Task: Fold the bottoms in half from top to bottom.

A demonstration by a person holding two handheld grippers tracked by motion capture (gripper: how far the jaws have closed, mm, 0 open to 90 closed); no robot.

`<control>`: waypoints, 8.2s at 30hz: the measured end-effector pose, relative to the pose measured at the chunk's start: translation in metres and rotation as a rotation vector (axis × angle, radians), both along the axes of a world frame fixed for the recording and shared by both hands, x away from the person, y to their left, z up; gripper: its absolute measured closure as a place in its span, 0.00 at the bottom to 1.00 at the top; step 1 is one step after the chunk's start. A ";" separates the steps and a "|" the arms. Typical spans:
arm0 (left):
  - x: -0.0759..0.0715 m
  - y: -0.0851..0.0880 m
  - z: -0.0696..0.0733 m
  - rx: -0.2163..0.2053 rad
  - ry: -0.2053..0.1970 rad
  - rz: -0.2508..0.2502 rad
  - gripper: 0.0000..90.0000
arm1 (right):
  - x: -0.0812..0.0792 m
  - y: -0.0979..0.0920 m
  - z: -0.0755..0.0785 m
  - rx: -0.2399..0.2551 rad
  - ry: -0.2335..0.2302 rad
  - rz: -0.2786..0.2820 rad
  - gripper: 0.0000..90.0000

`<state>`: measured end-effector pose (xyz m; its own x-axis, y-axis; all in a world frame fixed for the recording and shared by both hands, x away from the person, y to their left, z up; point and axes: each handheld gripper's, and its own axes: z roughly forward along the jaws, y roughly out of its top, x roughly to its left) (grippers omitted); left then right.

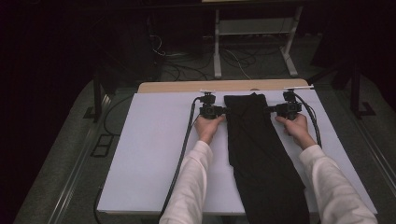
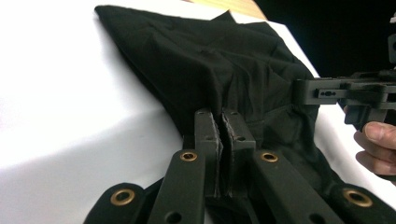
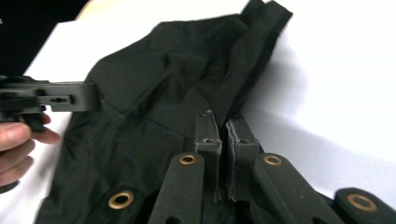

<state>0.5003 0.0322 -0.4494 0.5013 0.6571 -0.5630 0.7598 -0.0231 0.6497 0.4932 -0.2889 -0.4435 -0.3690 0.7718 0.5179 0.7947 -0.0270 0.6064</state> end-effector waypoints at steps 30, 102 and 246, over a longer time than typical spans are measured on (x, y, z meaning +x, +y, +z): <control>-0.043 0.006 0.023 -0.143 -0.073 -0.096 0.96 | -0.053 -0.021 0.018 0.083 -0.123 0.019 0.94; -0.176 0.007 0.023 -0.050 -0.109 -0.357 0.96 | -0.186 -0.035 0.026 0.053 -0.097 0.160 0.95; -0.200 0.001 -0.011 0.032 -0.046 -0.453 0.89 | -0.115 0.009 0.005 -0.097 0.032 0.413 0.95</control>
<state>0.2999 0.0334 -0.4604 0.7665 0.3818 -0.5164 0.6386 -0.3670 0.6764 0.3783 -0.2796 -0.4381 -0.6424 0.6080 0.4665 0.7453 0.3539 0.5651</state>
